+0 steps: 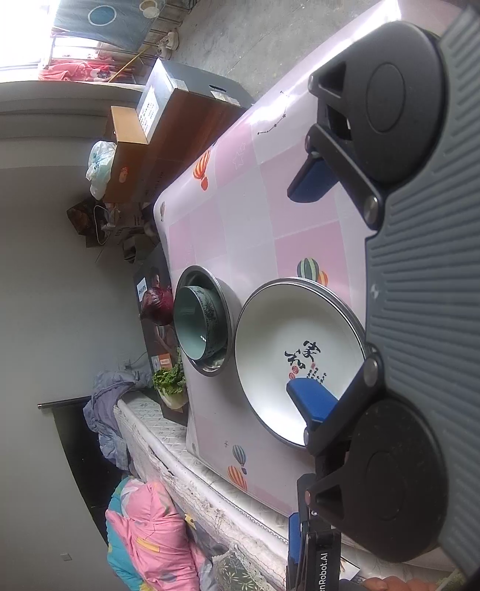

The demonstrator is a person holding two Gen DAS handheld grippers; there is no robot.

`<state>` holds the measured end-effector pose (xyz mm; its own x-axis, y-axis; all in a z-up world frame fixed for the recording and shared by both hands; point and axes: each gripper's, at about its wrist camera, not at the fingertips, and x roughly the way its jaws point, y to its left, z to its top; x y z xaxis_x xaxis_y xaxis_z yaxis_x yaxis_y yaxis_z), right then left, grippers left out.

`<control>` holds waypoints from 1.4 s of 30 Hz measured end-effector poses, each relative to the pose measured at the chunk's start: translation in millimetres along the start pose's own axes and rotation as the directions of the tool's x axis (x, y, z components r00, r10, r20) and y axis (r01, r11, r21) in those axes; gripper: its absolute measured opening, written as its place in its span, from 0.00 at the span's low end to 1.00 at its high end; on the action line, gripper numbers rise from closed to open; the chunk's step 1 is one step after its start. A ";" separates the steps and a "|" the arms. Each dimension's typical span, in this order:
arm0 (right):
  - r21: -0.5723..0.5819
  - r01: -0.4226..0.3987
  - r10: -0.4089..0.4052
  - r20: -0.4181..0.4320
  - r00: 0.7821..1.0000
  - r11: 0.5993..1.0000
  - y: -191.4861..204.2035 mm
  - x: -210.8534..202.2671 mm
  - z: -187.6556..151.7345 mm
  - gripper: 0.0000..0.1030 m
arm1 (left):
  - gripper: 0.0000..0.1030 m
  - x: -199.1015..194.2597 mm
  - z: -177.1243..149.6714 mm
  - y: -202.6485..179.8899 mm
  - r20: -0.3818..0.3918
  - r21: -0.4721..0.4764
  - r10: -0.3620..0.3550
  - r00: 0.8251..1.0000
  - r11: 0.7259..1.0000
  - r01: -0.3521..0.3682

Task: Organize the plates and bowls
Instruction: 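Move both grippers toward the steel bowl holding the teal bowl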

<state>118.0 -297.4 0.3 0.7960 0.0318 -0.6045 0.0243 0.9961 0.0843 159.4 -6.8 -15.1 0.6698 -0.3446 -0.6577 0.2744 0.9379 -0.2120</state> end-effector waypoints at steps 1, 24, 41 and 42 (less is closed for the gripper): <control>-0.002 0.010 -0.010 0.000 1.000 1.000 -0.1 -2.1 0.3 0.99 | 0.92 -0.9 -0.3 0.2 0.000 -0.001 0.003 1.000 1.000 -0.003; -0.161 0.181 -0.179 0.024 0.984 0.970 18.7 -21.1 5.7 0.99 | 0.92 -8.5 -3.6 2.7 0.000 -0.017 0.038 0.999 0.999 -0.038; -0.061 -0.021 0.025 0.076 0.997 0.998 -20.5 -4.8 49.6 0.99 | 0.92 7.9 28.1 14.6 0.043 0.003 0.108 0.993 0.994 -0.108; -0.050 -0.028 0.032 0.086 0.996 0.998 -24.7 -0.7 55.9 0.99 | 0.93 10.2 33.5 16.7 0.054 0.005 0.114 0.992 0.993 -0.114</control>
<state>150.7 -326.7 42.9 0.8455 0.0566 -0.5309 -0.0280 0.9977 0.0619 193.9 4.0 -1.2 0.7332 -0.2373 -0.6372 0.1998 0.9710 -0.1316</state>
